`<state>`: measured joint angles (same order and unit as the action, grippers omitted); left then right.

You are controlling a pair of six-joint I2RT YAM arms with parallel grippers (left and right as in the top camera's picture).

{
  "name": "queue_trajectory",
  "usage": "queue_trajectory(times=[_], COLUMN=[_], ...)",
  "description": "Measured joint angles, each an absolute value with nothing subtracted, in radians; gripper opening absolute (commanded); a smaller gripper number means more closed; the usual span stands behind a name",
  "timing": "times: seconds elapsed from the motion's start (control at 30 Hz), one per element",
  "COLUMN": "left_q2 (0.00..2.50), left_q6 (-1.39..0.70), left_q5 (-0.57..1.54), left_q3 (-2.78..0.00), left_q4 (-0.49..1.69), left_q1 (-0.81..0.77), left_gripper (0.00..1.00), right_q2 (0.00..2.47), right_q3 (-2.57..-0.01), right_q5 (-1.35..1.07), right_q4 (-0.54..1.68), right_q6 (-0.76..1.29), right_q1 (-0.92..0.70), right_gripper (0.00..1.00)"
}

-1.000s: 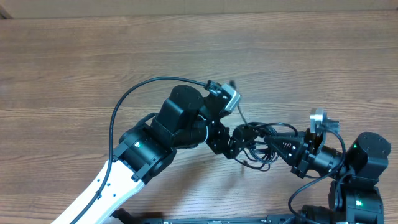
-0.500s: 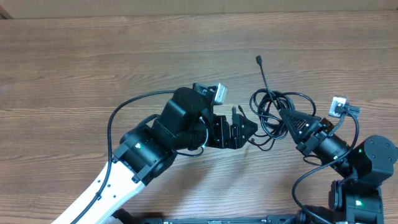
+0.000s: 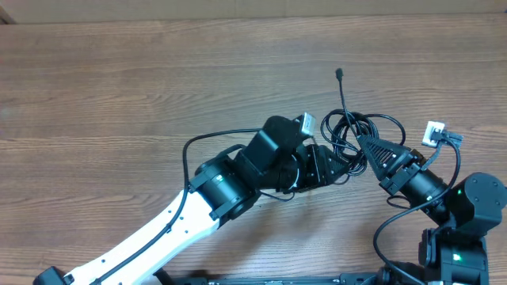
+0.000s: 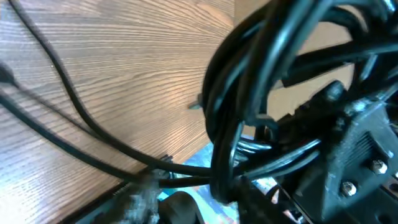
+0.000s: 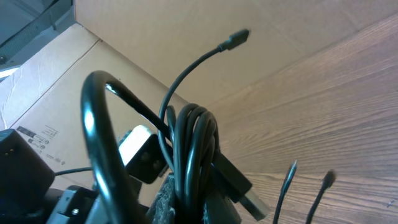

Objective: Untangle cables

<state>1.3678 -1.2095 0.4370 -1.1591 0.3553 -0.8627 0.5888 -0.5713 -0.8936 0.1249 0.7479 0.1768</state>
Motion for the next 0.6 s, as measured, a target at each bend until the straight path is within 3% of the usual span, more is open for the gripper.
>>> queue_trajectory(times=[0.3,0.6], left_q2=[1.412,1.424], left_q6=[-1.233,-1.232], left_q5=[0.420,0.189], left_q3=[-1.161,-1.177], left_q4=[0.355,0.470], left_q1=[-0.863,-0.876], left_gripper=[0.39,0.33], right_q2=[0.589,0.598], right_q3=[-0.570,-0.568], right_q5=[-0.918,-0.992], right_q4=[0.105,0.106], right_q6=[0.748,0.750], right_q1=[0.177,0.176], right_gripper=[0.04,0.04])
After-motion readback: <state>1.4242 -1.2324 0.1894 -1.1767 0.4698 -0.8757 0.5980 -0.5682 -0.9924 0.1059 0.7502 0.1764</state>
